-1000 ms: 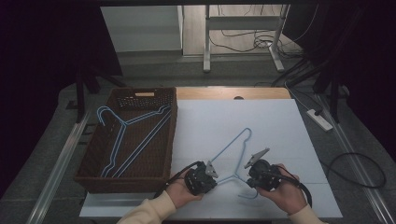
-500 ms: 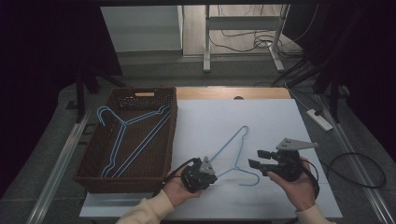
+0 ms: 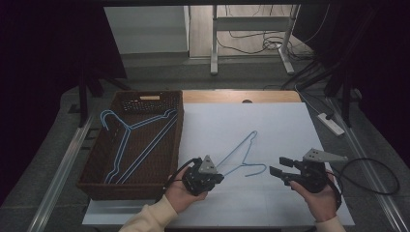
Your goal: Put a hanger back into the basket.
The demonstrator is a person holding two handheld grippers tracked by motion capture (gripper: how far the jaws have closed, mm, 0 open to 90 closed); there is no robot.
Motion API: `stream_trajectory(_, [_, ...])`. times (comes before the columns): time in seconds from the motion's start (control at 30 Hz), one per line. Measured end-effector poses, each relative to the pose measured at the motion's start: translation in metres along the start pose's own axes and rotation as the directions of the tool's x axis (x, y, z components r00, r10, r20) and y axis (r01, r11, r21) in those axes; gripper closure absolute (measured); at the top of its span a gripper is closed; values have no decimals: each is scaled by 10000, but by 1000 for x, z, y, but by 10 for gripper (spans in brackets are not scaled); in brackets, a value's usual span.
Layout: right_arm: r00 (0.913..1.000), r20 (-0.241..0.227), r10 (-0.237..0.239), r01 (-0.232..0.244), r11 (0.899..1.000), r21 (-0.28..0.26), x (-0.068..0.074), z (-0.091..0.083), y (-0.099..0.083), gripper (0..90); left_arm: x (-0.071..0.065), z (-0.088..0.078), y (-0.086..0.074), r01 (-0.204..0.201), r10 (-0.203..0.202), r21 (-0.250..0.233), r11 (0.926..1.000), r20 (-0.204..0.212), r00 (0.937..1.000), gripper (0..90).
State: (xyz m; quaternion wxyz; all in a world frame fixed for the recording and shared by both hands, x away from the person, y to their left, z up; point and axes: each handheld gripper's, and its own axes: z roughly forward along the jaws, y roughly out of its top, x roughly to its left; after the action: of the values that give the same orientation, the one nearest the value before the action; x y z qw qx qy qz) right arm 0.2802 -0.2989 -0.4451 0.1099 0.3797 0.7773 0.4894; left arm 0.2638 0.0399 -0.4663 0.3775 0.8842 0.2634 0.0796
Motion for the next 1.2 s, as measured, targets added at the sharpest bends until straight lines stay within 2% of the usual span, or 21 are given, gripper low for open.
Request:
stream_trajectory(0.2, [9994,-190,-299,300,9995,93,0,5,-9,364,0,-17,8,165,-163,-501,9986,44,9999,877])
stream_trajectory(0.4, [9988,-97,-488,491,9984,284,-4,11,-17,326,7,-36,18,490,-456,-1110,9926,334,9984,877])
stream_trajectory(0.53, [9987,0,-507,507,9980,382,-6,13,-20,317,14,-48,23,774,-694,-1518,9854,572,9959,877])
stream_trajectory(0.67, [9986,155,-502,494,9977,473,-8,14,-22,309,20,-60,27,954,-857,-1761,9797,620,9944,877])
stream_trajectory(0.97, [9974,290,-664,637,9943,856,-7,19,-24,302,36,-89,30,1150,-1053,-2334,9655,534,9930,877])
stream_trajectory(1.07, [9970,323,-699,664,9927,1005,-7,20,-25,302,44,-102,29,1281,-1189,-2587,9574,512,9916,877])
stream_trajectory(1.2, [9969,375,-695,653,9924,1039,-8,21,-26,301,55,-116,28,1334,-1276,-2813,9503,391,9911,877])
